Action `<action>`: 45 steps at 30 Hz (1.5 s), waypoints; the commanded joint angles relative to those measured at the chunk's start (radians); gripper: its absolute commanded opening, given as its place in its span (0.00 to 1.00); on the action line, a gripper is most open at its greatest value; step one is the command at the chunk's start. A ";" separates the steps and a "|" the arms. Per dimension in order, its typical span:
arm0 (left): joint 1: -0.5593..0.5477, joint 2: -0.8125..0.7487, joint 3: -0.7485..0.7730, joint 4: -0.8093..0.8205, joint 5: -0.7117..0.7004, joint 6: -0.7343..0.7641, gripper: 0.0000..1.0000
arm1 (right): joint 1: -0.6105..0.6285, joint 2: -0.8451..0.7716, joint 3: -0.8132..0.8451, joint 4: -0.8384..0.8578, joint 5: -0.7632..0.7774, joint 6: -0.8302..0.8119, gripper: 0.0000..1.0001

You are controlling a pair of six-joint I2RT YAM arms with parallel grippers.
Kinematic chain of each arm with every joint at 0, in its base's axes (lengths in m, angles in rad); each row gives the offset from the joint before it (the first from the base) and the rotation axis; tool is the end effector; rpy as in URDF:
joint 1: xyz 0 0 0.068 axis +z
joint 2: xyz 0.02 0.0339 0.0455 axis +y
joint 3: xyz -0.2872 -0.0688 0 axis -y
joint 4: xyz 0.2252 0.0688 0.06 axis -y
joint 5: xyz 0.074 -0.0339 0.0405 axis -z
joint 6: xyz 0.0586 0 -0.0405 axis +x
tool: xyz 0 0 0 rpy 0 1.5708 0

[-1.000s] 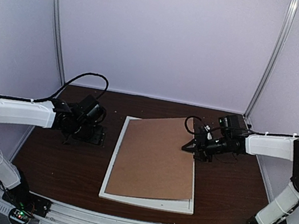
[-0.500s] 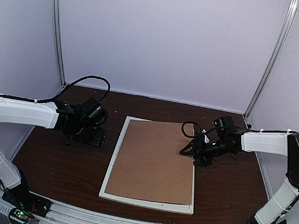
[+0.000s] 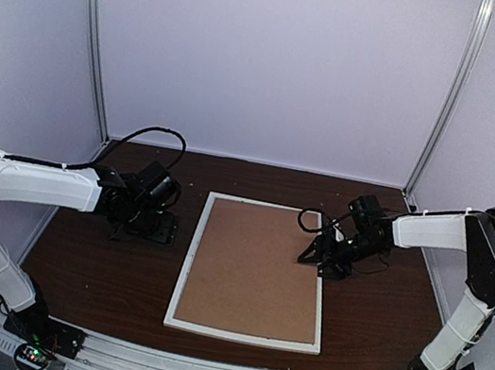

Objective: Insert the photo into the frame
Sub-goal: Place the backboard next to the photo.

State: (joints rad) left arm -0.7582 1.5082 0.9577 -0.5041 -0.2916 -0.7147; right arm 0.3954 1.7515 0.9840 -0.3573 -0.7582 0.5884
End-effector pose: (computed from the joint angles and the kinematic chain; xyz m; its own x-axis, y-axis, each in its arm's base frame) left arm 0.2218 -0.1869 0.2203 -0.8411 -0.0680 -0.5367 0.0058 0.9909 -0.1346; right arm 0.2850 0.1626 0.1777 -0.9997 0.0194 -0.0145 0.0018 0.6552 0.7554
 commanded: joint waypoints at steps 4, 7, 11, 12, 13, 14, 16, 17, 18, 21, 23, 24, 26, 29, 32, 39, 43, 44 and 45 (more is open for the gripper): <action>0.007 0.013 0.019 0.009 -0.001 0.020 0.77 | 0.011 0.005 0.040 -0.026 0.054 -0.040 0.66; 0.005 0.016 0.021 0.008 -0.002 0.023 0.77 | 0.014 -0.001 0.045 -0.048 0.077 -0.053 0.66; 0.005 0.023 0.024 0.007 0.001 0.027 0.77 | 0.016 -0.008 0.052 -0.076 0.106 -0.068 0.66; 0.005 0.023 0.024 0.007 0.003 0.029 0.77 | 0.017 -0.010 0.054 -0.084 0.114 -0.072 0.66; 0.006 0.024 0.025 0.007 0.004 0.031 0.77 | 0.017 -0.014 0.057 -0.091 0.122 -0.078 0.66; 0.006 0.025 0.024 0.007 0.003 0.033 0.77 | 0.017 -0.016 0.059 -0.098 0.130 -0.081 0.66; 0.006 0.025 0.025 0.007 0.006 0.038 0.78 | 0.017 -0.021 0.068 -0.114 0.142 -0.089 0.67; 0.006 0.026 0.027 0.007 0.006 0.039 0.78 | 0.018 -0.023 0.073 -0.121 0.149 -0.093 0.67; 0.006 0.027 0.027 0.007 0.008 0.040 0.78 | 0.019 -0.024 0.079 -0.128 0.154 -0.099 0.67; 0.006 0.030 0.031 0.006 0.009 0.045 0.80 | 0.019 -0.020 0.093 -0.140 0.163 -0.106 0.67; 0.006 0.031 0.033 0.004 0.010 0.046 0.80 | 0.021 -0.013 0.101 -0.144 0.164 -0.108 0.67; 0.006 0.032 0.035 0.003 0.009 0.047 0.81 | 0.023 -0.009 0.104 -0.147 0.163 -0.110 0.67; 0.007 0.032 0.035 0.000 0.008 0.047 0.81 | 0.026 -0.001 0.111 -0.147 0.163 -0.111 0.67; 0.005 0.033 0.035 -0.001 0.005 0.047 0.81 | 0.030 0.011 0.120 -0.148 0.162 -0.114 0.67; 0.006 0.037 0.036 -0.001 0.005 0.051 0.81 | 0.035 0.014 0.131 -0.157 0.180 -0.118 0.67; 0.007 0.048 0.042 -0.002 0.016 0.056 0.85 | 0.037 -0.027 0.160 -0.219 0.306 -0.163 0.67; 0.007 0.054 0.056 -0.002 0.025 0.073 0.87 | 0.036 -0.028 0.164 -0.247 0.384 -0.192 0.68; 0.007 0.058 0.063 -0.004 0.032 0.083 0.87 | 0.036 -0.022 0.162 -0.248 0.391 -0.194 0.68; 0.008 0.065 0.072 -0.008 0.037 0.091 0.87 | 0.036 -0.018 0.158 -0.245 0.394 -0.197 0.68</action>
State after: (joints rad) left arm -0.7582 1.5513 0.9791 -0.5110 -0.2779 -0.6624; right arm 0.4225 1.7535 1.1271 -0.5659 -0.4564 0.4278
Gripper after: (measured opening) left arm 0.870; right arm 0.679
